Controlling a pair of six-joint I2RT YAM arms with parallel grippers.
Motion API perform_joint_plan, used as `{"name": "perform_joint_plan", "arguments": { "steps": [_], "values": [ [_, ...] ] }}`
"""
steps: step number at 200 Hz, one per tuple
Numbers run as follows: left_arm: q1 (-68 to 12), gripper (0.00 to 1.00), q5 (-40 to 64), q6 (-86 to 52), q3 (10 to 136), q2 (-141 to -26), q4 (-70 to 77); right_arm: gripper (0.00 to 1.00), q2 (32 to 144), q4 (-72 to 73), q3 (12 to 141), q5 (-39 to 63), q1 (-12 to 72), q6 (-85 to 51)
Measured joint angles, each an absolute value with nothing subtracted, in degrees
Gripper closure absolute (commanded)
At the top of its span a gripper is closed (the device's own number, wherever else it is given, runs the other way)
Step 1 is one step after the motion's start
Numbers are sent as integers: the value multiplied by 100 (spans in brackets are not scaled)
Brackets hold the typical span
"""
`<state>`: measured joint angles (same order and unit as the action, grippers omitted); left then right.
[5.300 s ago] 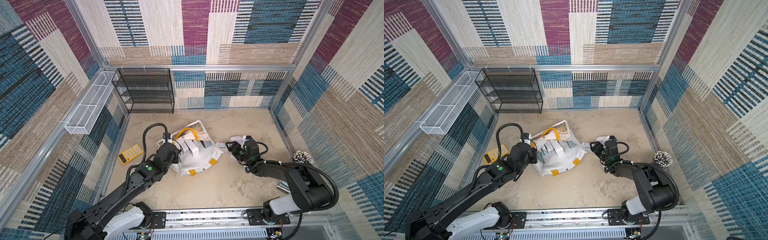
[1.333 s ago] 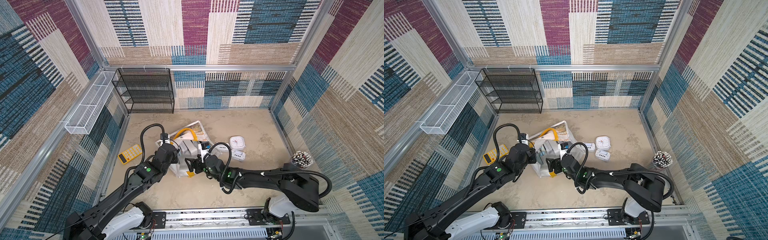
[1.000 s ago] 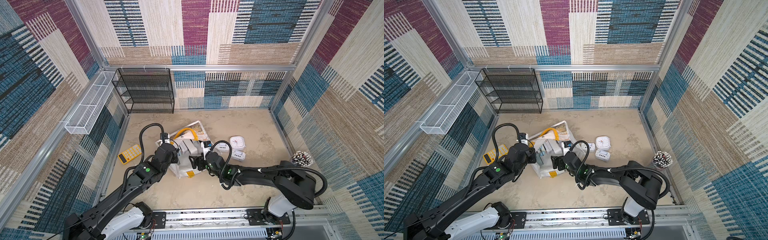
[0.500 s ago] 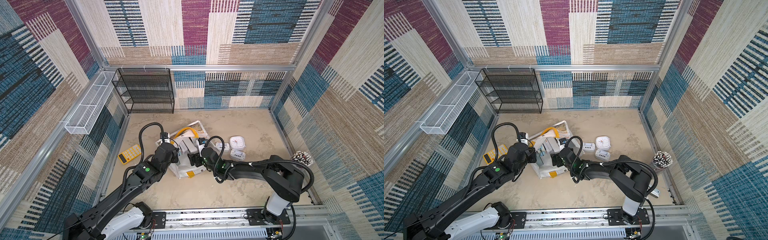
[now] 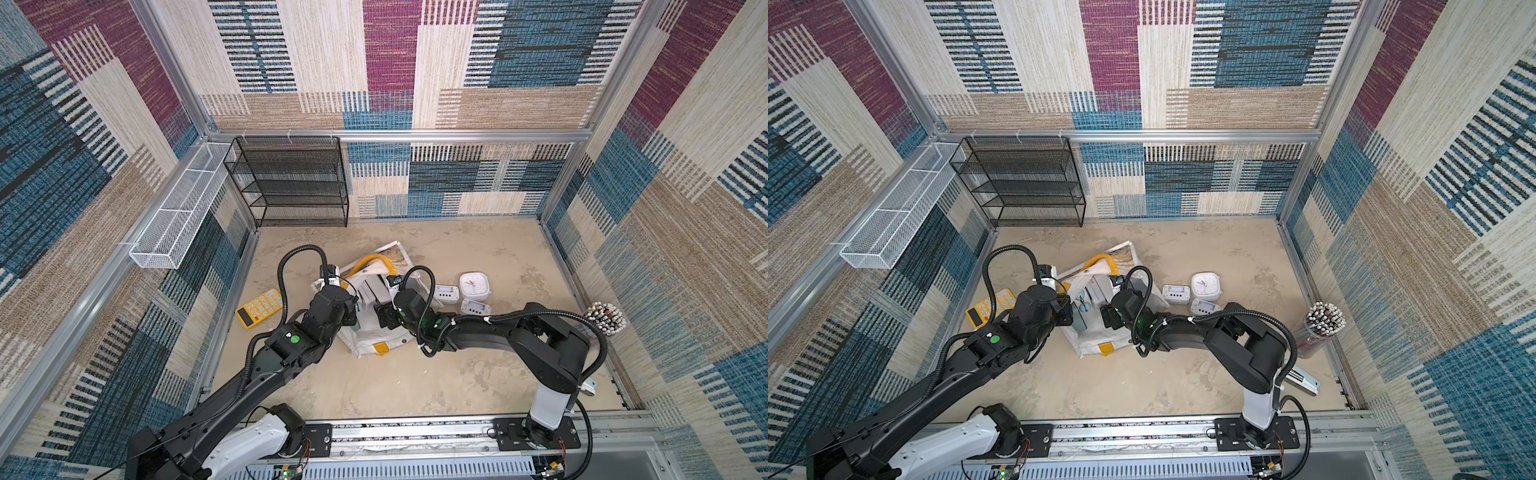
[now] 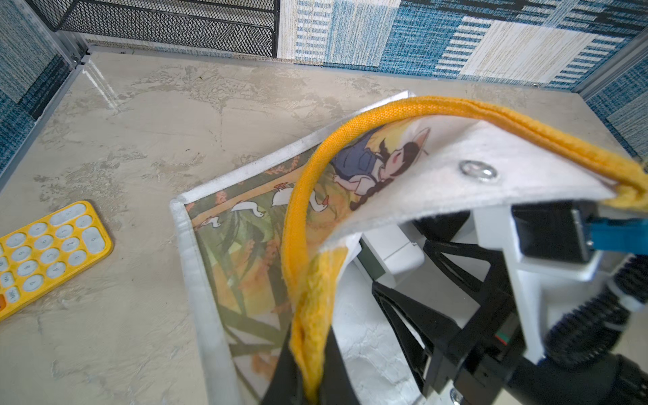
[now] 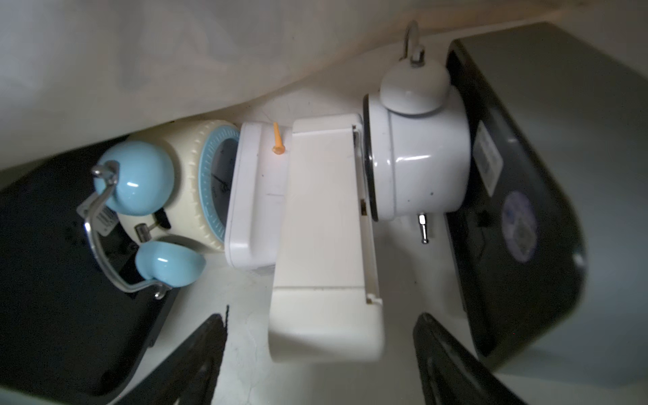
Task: Take the alarm clock out of the canvas bag
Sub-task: Pick up the alarm from the canvas bag.
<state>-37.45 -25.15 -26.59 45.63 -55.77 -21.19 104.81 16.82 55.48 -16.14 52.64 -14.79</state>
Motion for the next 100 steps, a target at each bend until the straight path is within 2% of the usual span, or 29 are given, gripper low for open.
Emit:
{"name": "perform_joint_plan", "arguments": {
  "steps": [100],
  "values": [
    [-3743, 100, -2554, -2683, 4560, -5513, -2126, 17, 11021, 1424, 6110, -1776, 5203, -1017]
  ]
}}
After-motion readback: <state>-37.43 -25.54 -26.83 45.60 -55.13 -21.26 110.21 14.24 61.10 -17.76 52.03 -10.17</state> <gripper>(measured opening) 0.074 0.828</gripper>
